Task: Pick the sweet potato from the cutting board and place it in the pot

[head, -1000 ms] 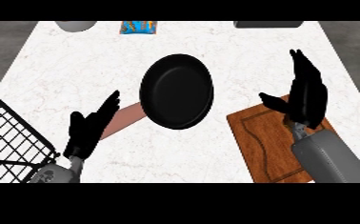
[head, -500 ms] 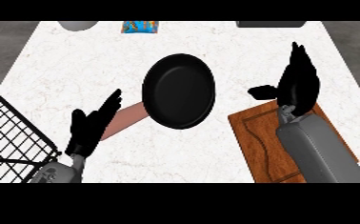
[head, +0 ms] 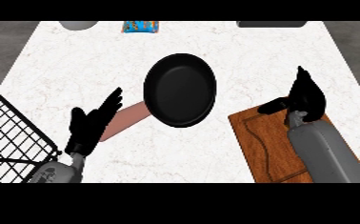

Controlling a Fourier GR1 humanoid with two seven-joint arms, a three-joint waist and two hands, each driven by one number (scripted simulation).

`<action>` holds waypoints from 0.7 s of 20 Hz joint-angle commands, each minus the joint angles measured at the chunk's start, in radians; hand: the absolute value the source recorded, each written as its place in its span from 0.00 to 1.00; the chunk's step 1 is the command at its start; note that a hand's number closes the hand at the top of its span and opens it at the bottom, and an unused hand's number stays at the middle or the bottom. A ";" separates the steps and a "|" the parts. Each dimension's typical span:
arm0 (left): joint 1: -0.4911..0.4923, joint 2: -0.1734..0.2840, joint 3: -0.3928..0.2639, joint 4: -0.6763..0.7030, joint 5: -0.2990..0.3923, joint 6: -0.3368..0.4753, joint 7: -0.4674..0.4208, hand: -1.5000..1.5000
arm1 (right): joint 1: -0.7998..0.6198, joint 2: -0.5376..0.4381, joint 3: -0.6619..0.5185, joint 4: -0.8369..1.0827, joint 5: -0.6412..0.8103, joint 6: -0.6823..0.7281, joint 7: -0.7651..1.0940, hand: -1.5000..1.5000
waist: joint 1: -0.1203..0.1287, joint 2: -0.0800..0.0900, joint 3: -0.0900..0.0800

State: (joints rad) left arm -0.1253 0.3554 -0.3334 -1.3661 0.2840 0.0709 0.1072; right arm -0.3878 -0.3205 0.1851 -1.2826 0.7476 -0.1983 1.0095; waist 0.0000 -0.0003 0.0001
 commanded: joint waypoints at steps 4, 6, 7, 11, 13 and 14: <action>-0.018 -0.028 0.060 0.048 -0.037 -0.064 -0.008 0.50 | 0.131 -0.011 -0.029 -0.015 0.060 -0.006 -0.045 0.00 | -0.002 0.000 0.000; -0.028 -0.053 0.067 0.124 -0.052 -0.068 -0.040 0.50 | 0.212 -0.043 -0.029 -0.166 0.066 0.013 -0.031 0.00 | -0.010 0.000 -0.001; -0.009 -0.033 0.082 0.051 -0.056 -0.076 -0.004 0.50 | 0.134 -0.073 -0.081 -0.123 0.049 0.071 -0.047 0.00 | -0.002 0.000 0.000; 0.048 -0.034 0.116 -0.026 -0.059 -0.101 0.025 0.50 | 0.201 -0.007 -0.097 -0.164 0.051 0.018 -0.095 0.00 | 0.001 0.000 0.000; 0.011 -0.074 0.102 0.051 -0.098 -0.076 -0.017 0.50 | 0.243 -0.039 -0.142 -0.193 -0.033 0.026 -0.178 0.00 | -0.002 0.000 0.000; 0.012 -0.034 0.119 -0.008 -0.050 -0.107 0.035 0.50 | 0.284 -0.012 -0.133 -0.186 -0.065 -0.027 -0.240 0.00 | -0.002 -0.001 0.000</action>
State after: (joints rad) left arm -0.1158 0.3082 -0.2398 -1.3417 0.2190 -0.0079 0.1098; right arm -0.1569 -0.3552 0.0865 -1.4559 0.7507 -0.1883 0.8745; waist -0.0027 -0.0009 -0.0002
